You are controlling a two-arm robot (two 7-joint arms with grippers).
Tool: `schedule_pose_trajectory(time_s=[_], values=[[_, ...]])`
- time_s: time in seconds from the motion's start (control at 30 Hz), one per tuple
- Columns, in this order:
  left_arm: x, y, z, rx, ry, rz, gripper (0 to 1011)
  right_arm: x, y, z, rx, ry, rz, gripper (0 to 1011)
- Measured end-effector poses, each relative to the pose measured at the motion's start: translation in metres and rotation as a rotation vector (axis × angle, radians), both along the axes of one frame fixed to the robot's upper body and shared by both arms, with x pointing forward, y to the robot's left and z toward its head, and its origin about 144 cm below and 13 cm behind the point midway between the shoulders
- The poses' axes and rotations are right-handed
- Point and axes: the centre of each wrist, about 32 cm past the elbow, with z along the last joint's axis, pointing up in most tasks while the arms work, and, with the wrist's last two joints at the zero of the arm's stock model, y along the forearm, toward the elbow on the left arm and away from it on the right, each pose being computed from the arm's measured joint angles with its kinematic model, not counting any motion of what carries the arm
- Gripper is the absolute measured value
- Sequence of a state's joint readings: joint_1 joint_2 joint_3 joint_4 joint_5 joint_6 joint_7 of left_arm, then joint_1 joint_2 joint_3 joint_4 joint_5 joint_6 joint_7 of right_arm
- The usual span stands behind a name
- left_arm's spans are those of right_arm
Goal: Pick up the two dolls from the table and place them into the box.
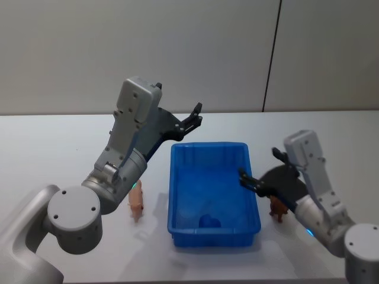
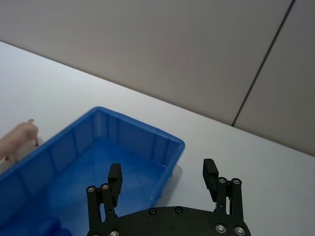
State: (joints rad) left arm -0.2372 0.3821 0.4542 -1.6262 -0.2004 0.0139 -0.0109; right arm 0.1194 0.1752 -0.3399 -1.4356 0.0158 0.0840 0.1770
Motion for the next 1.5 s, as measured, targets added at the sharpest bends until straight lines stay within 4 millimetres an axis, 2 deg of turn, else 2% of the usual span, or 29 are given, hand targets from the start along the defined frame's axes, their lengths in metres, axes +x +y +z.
schedule_pose_trajectory(time_s=[0.23,0.73,1.17,1.5], values=[[0.000,0.000,0.000,0.000,0.000,0.000,1001,-0.017,-0.016,-0.008,-0.015,0.036,-0.057,1005],[0.000,0.000,0.000,0.000,0.000,0.000,1001,-0.036,-0.037,-0.029,-0.039,0.067,-0.062,1005],[0.000,0.000,0.000,0.000,0.000,0.000,1001,-0.042,-0.047,-0.050,-0.080,0.087,-0.056,1005],[0.000,0.000,0.000,0.000,0.000,0.000,1001,-0.039,-0.052,-0.065,-0.094,0.089,-0.041,1005]])
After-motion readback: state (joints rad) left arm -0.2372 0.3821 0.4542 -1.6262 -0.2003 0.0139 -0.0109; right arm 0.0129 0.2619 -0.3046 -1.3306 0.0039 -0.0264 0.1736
